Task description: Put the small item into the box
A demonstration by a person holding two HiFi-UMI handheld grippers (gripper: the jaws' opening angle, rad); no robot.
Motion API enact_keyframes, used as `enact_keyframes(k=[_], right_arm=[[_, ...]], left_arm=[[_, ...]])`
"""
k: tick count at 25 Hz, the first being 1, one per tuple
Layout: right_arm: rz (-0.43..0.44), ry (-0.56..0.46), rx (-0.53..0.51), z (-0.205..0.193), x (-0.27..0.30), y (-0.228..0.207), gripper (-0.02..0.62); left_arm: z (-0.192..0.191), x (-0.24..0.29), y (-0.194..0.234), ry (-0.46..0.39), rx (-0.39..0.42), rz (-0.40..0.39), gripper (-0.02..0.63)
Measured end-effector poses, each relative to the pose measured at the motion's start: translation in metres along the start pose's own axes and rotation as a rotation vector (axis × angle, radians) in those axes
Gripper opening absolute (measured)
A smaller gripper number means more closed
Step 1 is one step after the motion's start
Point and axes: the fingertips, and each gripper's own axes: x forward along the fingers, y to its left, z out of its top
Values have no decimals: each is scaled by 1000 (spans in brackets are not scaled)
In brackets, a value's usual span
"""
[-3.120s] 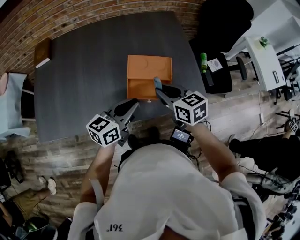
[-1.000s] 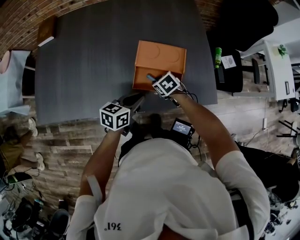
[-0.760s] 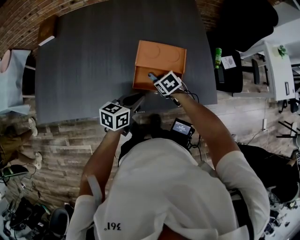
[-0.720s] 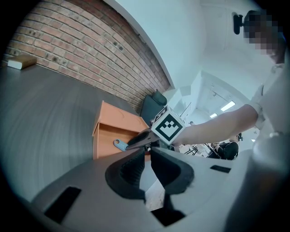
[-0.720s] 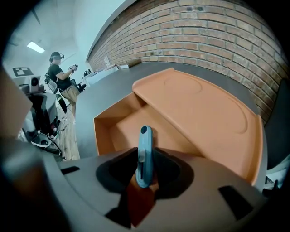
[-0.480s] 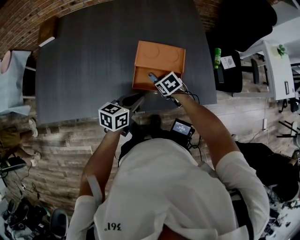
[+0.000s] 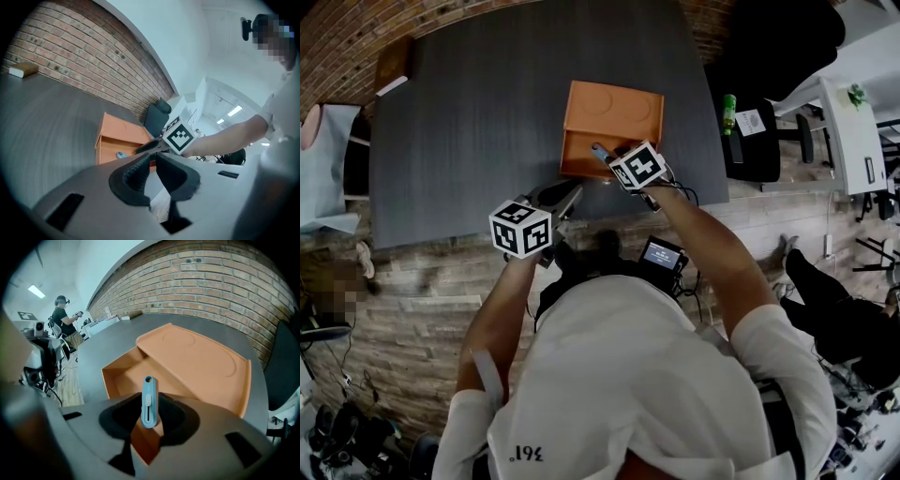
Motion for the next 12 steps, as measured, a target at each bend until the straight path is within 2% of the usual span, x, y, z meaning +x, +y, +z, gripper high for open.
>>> enact_keyframes(k=[12], right_arm=[[-39,-187,18,33,-56,0,101]], left_arm=[[32,-1,-20,-62,53,-34,51]])
